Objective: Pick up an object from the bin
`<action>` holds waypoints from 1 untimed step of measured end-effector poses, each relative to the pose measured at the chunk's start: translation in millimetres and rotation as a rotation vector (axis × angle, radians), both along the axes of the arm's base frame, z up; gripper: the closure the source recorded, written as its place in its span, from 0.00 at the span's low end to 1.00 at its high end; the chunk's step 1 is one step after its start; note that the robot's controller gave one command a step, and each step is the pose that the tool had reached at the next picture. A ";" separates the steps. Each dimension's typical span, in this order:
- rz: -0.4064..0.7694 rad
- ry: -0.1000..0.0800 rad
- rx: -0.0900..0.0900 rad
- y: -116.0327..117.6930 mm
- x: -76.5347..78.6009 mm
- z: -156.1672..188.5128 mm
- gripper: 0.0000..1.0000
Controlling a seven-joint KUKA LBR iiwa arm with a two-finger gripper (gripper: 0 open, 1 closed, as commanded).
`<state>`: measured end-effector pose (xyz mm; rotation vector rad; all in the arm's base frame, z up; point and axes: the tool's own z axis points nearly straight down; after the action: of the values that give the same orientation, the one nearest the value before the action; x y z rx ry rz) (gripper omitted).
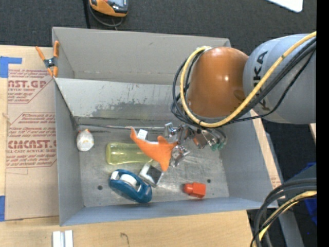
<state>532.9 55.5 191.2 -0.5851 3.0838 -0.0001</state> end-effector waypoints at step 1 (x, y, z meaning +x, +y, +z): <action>0.000 0.000 0.000 0.0 0.0 0.0 1.00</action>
Offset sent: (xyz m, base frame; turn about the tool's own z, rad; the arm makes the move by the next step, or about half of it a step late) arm 0.0028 0.0101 0.0442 0.0237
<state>532.9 55.5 191.1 -0.5852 3.0841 -0.0001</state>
